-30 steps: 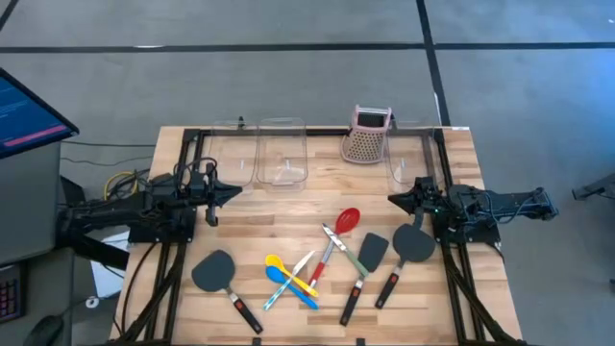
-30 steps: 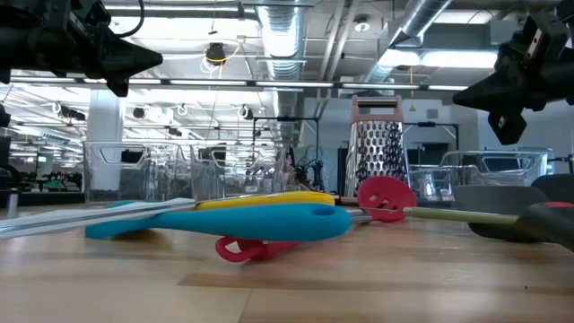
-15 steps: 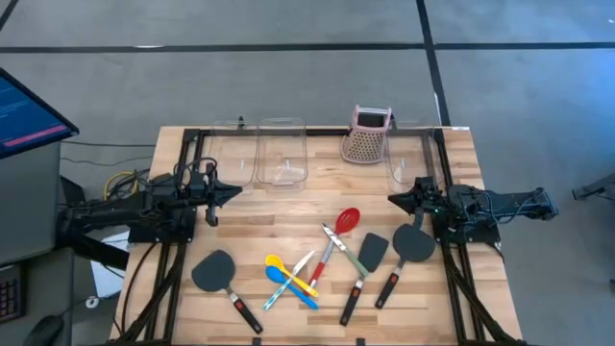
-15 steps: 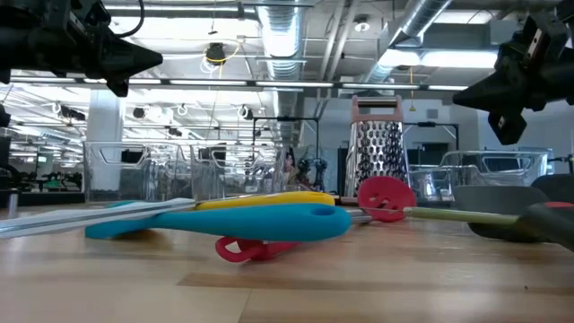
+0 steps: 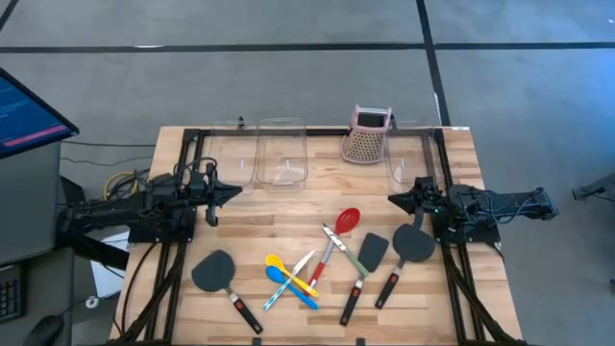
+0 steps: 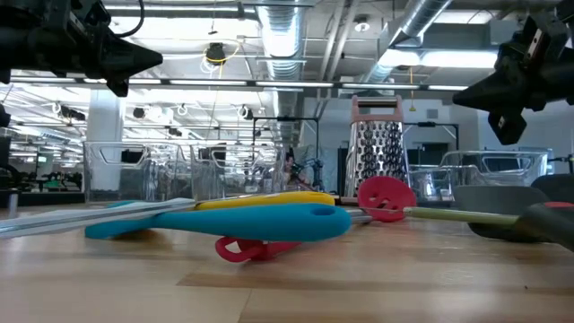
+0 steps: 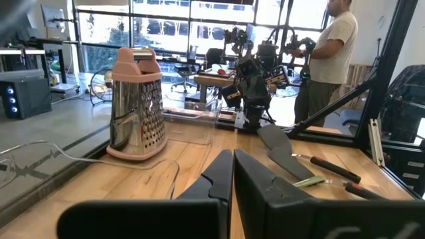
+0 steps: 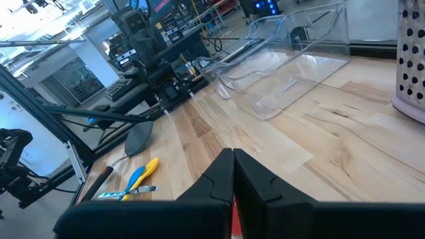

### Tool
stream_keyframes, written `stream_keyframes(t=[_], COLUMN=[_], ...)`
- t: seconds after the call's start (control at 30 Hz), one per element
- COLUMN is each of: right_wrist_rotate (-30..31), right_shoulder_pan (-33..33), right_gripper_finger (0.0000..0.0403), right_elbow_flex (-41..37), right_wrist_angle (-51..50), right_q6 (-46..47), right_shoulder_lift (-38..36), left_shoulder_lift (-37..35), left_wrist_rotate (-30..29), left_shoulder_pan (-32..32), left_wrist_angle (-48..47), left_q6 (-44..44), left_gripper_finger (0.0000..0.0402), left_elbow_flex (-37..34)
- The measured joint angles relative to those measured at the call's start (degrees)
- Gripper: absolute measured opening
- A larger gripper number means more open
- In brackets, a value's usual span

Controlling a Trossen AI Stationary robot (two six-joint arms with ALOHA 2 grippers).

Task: Pick & Place Kitchen Items
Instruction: Put the green table knife into the right transparent bin

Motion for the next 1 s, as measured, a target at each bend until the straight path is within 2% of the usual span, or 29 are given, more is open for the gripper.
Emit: stream_keyframes(t=[0.33, 0.63, 1.0], right_wrist_rotate=[0.1, 0.1, 0.1], right_shoulder_pan=[0.0, 0.0, 0.1], right_gripper_finger=[0.0, 0.0, 0.0], right_elbow_flex=[0.0, 0.0, -0.1], right_wrist_angle=[0.0, 0.3, 0.6], right_q6=[0.0, 0.0, 0.0], right_shoulder_lift=[0.0, 0.0, 0.0], left_shoulder_lift=[0.0, 0.0, 0.0], left_wrist_rotate=[0.0, -0.3, -0.3], left_shoulder_pan=[0.0, 0.0, 0.0], left_wrist_angle=[0.4, 1.3, 1.7], left_q6=[-0.5, -16.8, -18.4], left_gripper_finger=[0.0002, 0.0002, 0.0002], left_elbow_flex=[0.0, 0.0, 0.0])
